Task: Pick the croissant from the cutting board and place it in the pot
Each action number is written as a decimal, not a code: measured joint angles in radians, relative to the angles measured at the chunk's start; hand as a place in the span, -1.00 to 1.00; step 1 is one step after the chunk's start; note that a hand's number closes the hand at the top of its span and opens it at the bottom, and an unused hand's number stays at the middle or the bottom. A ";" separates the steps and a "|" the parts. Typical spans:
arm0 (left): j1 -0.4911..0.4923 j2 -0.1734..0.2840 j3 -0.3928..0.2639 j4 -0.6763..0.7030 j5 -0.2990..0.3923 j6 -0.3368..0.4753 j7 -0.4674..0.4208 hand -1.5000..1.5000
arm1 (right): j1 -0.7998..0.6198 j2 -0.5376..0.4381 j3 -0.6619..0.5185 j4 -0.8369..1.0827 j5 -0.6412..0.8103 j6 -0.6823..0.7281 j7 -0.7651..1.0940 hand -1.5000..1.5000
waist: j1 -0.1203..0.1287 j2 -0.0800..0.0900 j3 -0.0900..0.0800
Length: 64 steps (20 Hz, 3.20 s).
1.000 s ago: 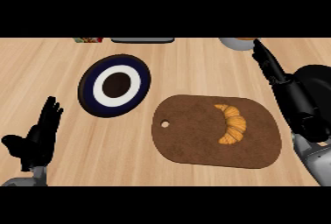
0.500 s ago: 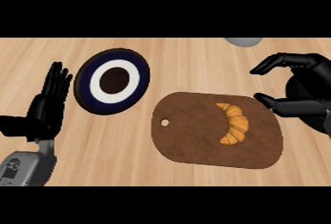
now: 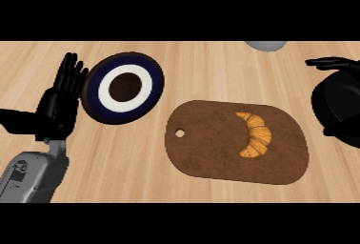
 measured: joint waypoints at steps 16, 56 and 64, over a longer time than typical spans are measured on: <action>0.000 -0.009 0.024 -0.023 -0.034 0.019 0.054 0.00 | -0.159 -0.005 0.267 0.062 0.405 -0.064 -0.019 -1.00 | -0.033 -0.020 -0.006; 0.033 -0.086 0.147 -0.050 -0.133 -0.088 0.090 0.00 | -0.068 0.426 0.179 0.229 0.933 -0.146 -0.001 -1.00 | -0.045 -0.027 -0.013; 0.023 -0.101 0.151 -0.056 -0.147 -0.083 0.100 0.00 | -0.056 0.474 0.222 0.217 1.030 -0.214 -0.085 1.00 | -0.047 -0.034 -0.023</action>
